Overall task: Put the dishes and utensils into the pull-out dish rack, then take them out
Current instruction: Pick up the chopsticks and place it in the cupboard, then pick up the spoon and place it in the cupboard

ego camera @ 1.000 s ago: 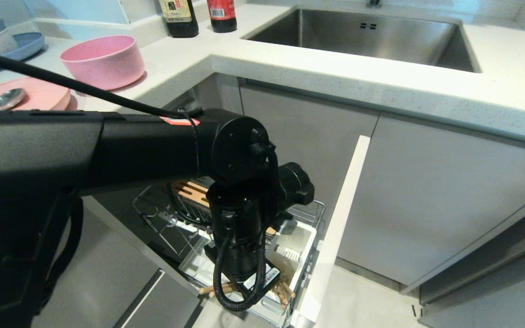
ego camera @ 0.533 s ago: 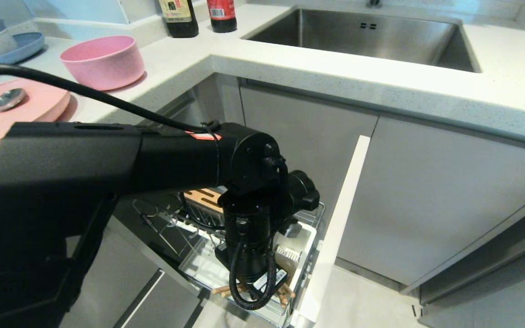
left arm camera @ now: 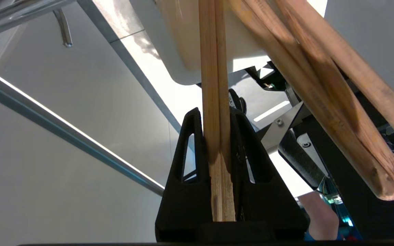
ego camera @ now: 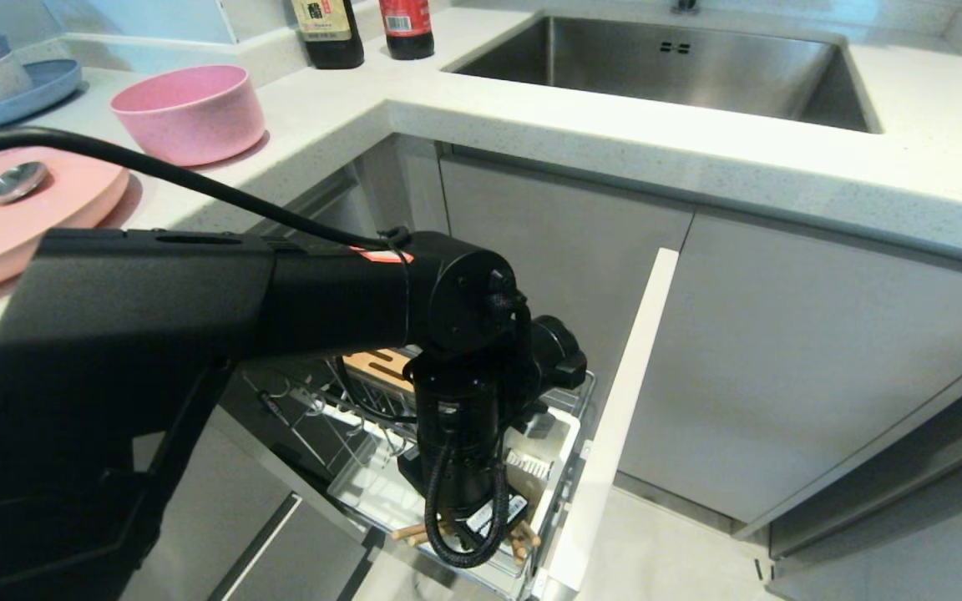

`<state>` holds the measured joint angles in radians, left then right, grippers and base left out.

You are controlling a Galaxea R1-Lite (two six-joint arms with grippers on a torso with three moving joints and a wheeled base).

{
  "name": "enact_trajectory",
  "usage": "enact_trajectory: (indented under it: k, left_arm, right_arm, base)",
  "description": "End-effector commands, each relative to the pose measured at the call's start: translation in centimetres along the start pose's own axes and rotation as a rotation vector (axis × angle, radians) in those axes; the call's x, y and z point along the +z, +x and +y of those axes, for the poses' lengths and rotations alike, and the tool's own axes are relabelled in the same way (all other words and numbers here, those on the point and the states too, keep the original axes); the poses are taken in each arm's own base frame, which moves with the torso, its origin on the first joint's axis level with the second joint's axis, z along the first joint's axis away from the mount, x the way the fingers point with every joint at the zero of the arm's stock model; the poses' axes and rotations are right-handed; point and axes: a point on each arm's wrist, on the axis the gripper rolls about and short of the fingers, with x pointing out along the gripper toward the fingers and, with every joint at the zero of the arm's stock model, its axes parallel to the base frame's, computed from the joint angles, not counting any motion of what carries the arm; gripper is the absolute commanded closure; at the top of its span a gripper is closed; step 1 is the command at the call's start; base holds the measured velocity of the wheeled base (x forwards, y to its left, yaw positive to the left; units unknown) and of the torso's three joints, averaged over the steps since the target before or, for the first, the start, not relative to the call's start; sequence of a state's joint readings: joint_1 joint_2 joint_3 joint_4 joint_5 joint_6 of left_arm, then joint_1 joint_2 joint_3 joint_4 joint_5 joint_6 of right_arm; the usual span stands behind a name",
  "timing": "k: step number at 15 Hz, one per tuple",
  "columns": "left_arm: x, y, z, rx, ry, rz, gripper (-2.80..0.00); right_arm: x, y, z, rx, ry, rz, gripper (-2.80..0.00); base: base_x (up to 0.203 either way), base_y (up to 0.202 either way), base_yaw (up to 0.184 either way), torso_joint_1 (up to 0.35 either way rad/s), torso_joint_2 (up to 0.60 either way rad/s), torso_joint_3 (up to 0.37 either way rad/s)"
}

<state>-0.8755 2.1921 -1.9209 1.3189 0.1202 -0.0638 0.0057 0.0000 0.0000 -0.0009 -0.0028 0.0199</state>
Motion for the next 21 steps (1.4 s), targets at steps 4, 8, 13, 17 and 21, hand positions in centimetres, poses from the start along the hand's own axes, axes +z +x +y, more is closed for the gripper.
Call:
enact_trajectory:
  k: [4, 8, 13, 17, 21]
  left_arm:
    - [-0.4, -0.5, 0.0, 0.001, 0.001, -0.001, -2.80]
    - [-0.5, -0.9, 0.1, 0.001, -0.008, -0.016, -2.80]
    - [-1.9, -3.2, 0.5, 0.013, -0.017, -0.081, -2.80]
    - [-4.2, -6.5, 1.0, 0.047, -0.058, -0.182, -2.80]
    - [-7.2, -10.2, 1.8, 0.132, -0.162, -0.325, 0.00]
  right_arm:
    - [0.0, 0.0, 0.0, 0.000, 0.000, 0.001, 0.00]
    - [0.0, 0.0, 0.0, 0.000, 0.000, 0.002, 0.00]
    - [0.0, 0.0, 0.0, 0.000, 0.000, 0.002, 0.00]
    - [0.0, 0.0, 0.0, 0.000, 0.000, 0.002, 0.00]
    - [0.0, 0.0, 0.0, 0.000, 0.000, 0.002, 0.00]
  base:
    - [0.000, 0.000, 0.000, 0.000, 0.00, 0.000]
    - [0.000, 0.000, 0.000, 0.000, 0.00, 0.000]
    - [0.000, 0.000, 0.000, 0.000, 0.00, 0.000]
    - [0.000, 0.000, 0.000, 0.000, 0.00, 0.000]
    - [0.000, 0.000, 0.000, 0.000, 0.00, 0.000]
